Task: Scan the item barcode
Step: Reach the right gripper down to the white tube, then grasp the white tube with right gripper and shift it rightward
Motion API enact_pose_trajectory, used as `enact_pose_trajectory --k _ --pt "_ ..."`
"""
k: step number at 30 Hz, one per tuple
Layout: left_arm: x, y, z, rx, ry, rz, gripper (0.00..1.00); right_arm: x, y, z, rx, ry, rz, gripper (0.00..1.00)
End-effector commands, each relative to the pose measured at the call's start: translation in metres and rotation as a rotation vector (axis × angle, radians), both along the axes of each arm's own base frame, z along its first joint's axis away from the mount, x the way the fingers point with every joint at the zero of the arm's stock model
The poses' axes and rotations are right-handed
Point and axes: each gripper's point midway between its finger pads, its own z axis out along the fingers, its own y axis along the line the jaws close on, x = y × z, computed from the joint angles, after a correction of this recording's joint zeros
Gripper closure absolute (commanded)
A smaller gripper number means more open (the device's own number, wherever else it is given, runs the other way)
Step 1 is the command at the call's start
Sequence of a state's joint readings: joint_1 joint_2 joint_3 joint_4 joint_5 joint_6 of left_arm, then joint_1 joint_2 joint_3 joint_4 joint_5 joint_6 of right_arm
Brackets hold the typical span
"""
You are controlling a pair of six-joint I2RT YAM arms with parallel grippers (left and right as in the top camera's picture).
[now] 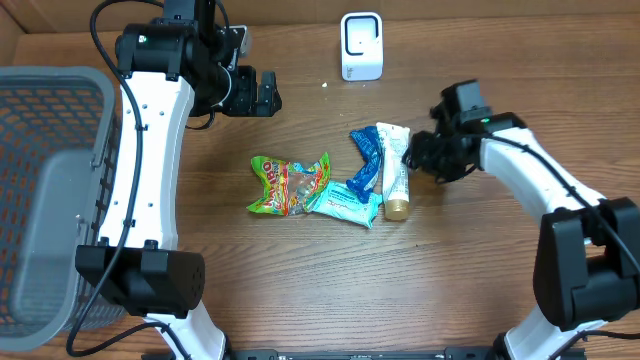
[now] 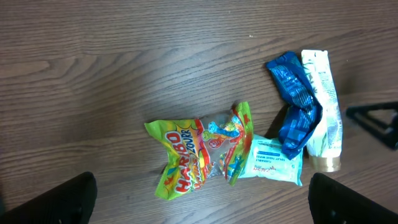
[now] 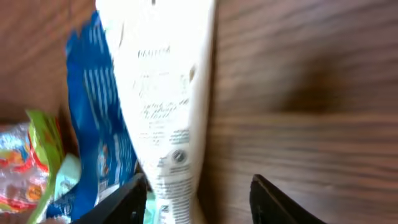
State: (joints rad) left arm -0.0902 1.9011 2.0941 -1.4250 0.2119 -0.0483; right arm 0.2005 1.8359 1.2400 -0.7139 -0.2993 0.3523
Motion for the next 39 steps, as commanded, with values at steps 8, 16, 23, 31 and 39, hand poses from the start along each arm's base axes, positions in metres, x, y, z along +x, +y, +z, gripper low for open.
enact_pose_trajectory --k 8,16,23,31,39 --pt "0.002 0.0 0.007 0.009 -0.027 -0.017 0.0 0.032 0.029 0.003 -0.007 -0.18 0.149 0.32" --pt "0.001 0.0 0.007 0.009 -0.027 -0.017 0.0 0.014 0.052 -0.005 0.049 -0.089 0.133 0.61" --pt "0.002 0.0 0.007 0.009 -0.027 -0.017 0.0 0.015 0.043 0.0 0.045 -0.07 0.114 0.69" --pt "0.002 0.0 0.007 0.01 -0.027 -0.017 0.0 0.02 0.044 -0.008 -0.003 -0.106 0.131 0.56" --pt "0.001 0.0 0.007 0.009 -0.027 -0.017 0.0 0.012 0.052 -0.02 -0.012 -0.071 0.156 0.59"
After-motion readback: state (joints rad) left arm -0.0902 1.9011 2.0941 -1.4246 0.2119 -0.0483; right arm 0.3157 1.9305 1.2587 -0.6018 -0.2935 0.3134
